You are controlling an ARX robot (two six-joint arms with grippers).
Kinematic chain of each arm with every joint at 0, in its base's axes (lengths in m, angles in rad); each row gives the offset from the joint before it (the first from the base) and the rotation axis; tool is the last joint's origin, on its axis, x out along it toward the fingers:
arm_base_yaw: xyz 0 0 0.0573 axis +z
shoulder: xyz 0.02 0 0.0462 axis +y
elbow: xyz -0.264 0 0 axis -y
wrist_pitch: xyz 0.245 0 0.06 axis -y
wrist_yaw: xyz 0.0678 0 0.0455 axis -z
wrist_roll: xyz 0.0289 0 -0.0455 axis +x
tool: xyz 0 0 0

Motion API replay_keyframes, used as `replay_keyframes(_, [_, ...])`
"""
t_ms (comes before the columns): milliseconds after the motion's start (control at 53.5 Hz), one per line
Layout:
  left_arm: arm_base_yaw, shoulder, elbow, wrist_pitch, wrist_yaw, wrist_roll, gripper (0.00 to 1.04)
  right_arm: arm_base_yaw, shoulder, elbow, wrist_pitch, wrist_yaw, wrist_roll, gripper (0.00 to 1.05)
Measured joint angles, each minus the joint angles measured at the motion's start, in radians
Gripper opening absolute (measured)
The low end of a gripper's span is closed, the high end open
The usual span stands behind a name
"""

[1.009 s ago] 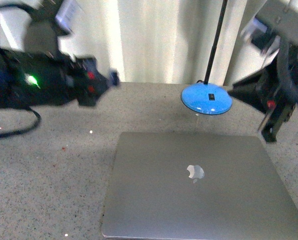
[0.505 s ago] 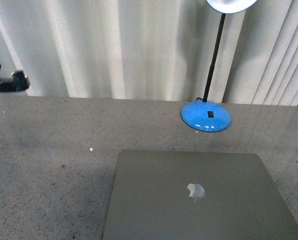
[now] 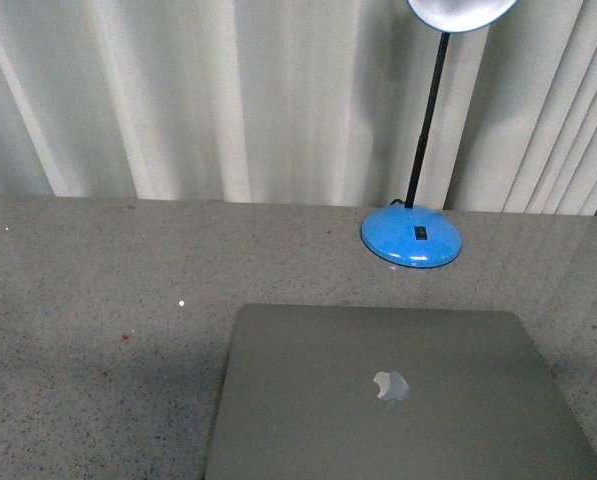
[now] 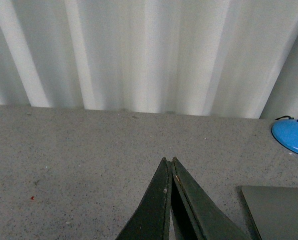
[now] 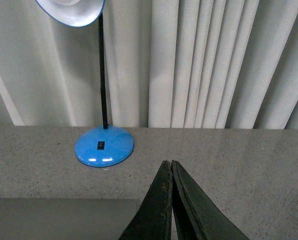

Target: Close laptop

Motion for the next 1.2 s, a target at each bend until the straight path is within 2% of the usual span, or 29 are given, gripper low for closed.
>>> replay_keyframes(112, [0.05,-0.083,-0.026,-0.058,0.07,0.0,0.04,0.0,-0.08,-0.025,-0.055,-0.003,0.001,0.03])
replay_keyframes(243, [0.083,-0.179,-0.049,-0.129,0.075,0.0,0.04,0.0,-0.175,-0.047,-0.125,-0.003,0.001,0.03])
replay_keyframes(1196, [0.084,-0.777,-0.071,-0.663,0.082,0.0,0.04,0.0,-0.779,-0.089,-0.664,-0.004,0.002,0.03])
